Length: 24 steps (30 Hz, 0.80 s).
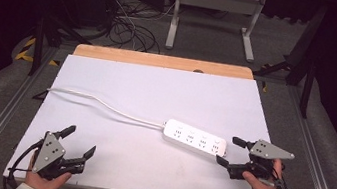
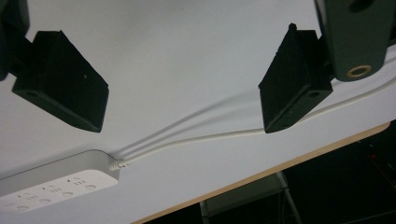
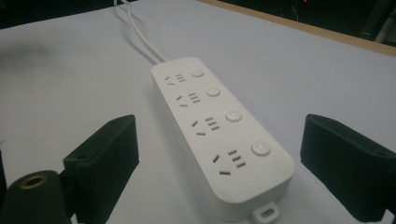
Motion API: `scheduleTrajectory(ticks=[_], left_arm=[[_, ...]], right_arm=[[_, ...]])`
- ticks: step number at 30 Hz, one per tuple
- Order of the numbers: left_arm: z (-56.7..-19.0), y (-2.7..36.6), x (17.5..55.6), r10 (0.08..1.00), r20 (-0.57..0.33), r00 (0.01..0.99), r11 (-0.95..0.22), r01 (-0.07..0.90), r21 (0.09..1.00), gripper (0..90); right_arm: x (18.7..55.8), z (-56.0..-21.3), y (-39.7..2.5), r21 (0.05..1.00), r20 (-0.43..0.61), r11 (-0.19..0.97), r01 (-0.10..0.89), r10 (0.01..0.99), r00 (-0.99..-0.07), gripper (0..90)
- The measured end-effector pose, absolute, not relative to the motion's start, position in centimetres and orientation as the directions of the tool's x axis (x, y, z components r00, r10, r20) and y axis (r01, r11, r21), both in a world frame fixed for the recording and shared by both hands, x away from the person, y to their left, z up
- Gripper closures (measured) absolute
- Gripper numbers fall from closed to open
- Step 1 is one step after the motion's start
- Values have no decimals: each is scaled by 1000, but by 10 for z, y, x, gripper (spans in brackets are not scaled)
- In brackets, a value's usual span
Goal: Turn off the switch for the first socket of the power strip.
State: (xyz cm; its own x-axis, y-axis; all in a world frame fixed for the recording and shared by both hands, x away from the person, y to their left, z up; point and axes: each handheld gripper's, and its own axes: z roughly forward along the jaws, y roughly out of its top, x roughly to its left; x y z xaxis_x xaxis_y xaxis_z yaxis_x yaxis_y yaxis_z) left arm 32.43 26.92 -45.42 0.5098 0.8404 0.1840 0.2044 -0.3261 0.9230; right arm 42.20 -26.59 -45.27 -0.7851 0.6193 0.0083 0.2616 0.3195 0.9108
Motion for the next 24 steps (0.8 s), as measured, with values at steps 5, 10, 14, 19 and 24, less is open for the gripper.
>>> scheduleTrajectory(ticks=[5,10,14,19,24], left_arm=[[-455,269,325,840,173,514,-319,211,924,160],[-457,269,327,839,167,518,-320,222,921,148],[-458,269,329,839,162,520,-319,230,919,136],[-461,270,332,841,139,524,-308,252,918,121],[-461,272,332,843,118,525,-287,253,924,118]], right_arm=[[420,-465,-273,904,14,323,280,632,-775,112],[422,-477,-277,890,46,321,322,641,-766,121],[424,-484,-277,875,71,328,356,641,-764,128],[425,-486,-275,867,59,342,362,652,-756,121],[423,-483,-272,879,11,353,321,658,-753,113]])
